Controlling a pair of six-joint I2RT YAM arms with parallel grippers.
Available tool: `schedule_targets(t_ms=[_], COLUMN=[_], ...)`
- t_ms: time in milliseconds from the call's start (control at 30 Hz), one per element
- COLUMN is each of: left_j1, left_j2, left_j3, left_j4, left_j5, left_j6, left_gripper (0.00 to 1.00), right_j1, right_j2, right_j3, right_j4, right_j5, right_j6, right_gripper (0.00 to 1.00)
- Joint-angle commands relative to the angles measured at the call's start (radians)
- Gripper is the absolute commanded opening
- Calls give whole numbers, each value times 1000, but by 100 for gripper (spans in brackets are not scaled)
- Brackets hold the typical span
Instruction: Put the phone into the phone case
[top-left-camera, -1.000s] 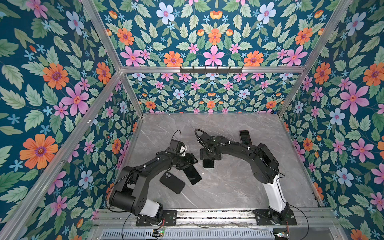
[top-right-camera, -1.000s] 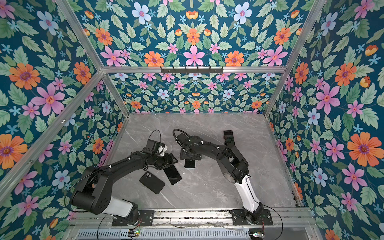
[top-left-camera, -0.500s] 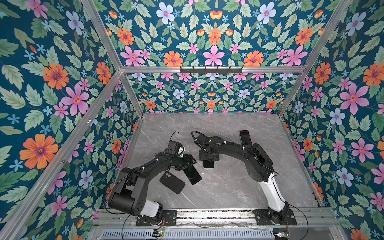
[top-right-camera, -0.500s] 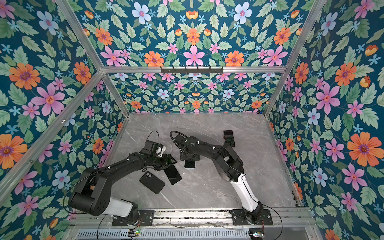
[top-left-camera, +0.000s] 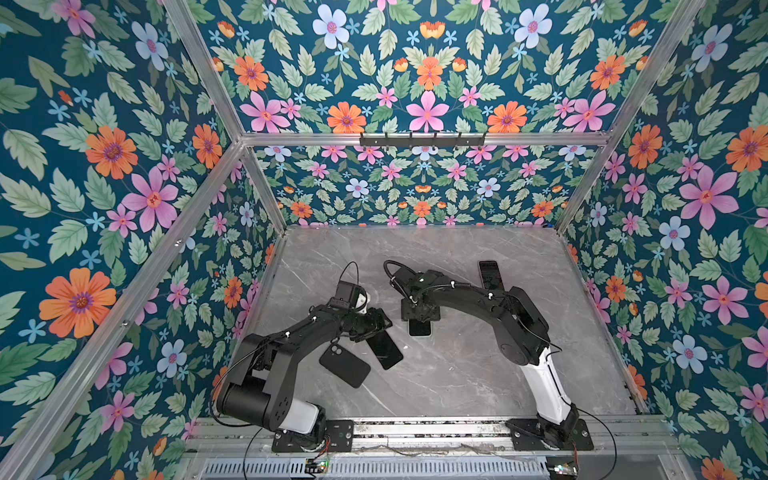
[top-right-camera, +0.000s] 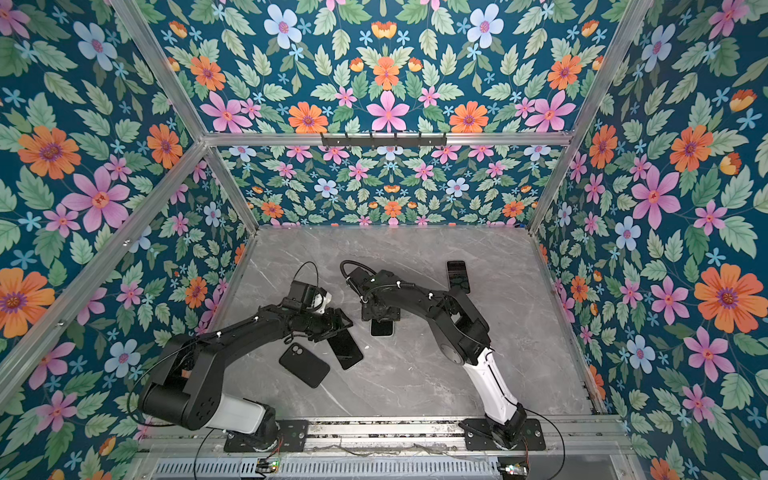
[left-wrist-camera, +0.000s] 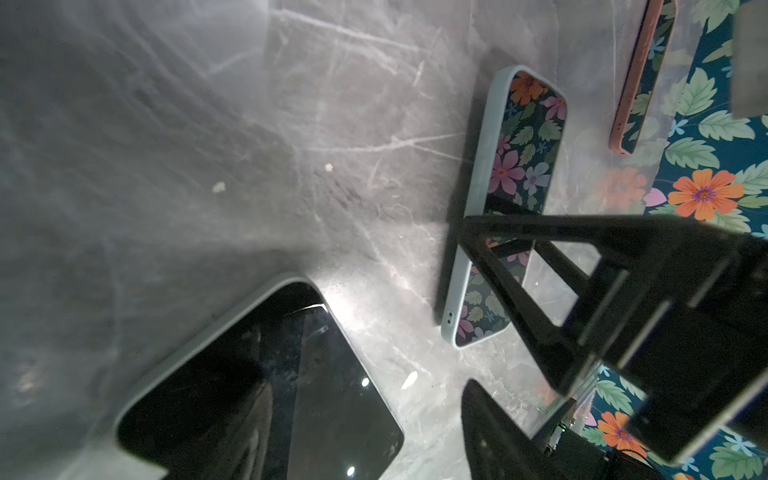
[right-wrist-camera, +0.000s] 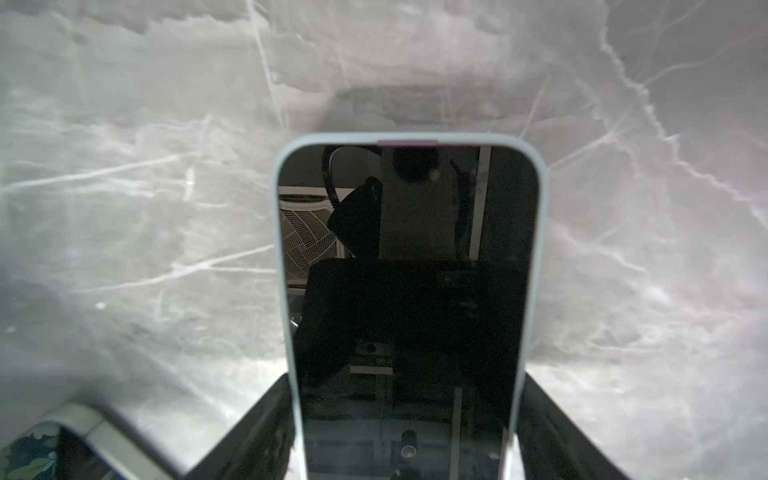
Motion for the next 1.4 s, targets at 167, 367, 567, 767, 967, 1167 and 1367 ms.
schedule_targets(t_ms=[167, 367, 567, 767, 967, 1167, 1367], left_j1=[-3, -36, -49, -55, -55, -55, -55], left_j2=[42, 106, 199, 264, 279, 261, 255], left_j3=[39, 94, 190, 260, 271, 263, 255], left_j4=[53, 108, 114, 103, 78, 67, 74], left_j5=[14, 9, 6, 14, 7, -3, -1], left_j6=[-23, -65, -75, -75, -64, -56, -59], left_gripper=[72, 71, 71, 71, 70, 70, 70], right_j1=[-57, -193, -338, -426, -450, -467, -486], right_j2=[-85, -107, -105, -41, 48, 81, 92], right_j3=[-61, -124, -115, -22, 107, 152, 160], right_j4=[-8, 46, 89, 80, 8, -33, -36], right_j5=[44, -5, -45, -93, -117, -102, -99], right_j6=[-55, -157, -272, -373, -456, -475, -471], right_gripper=[71, 69, 68, 67, 67, 67, 67])
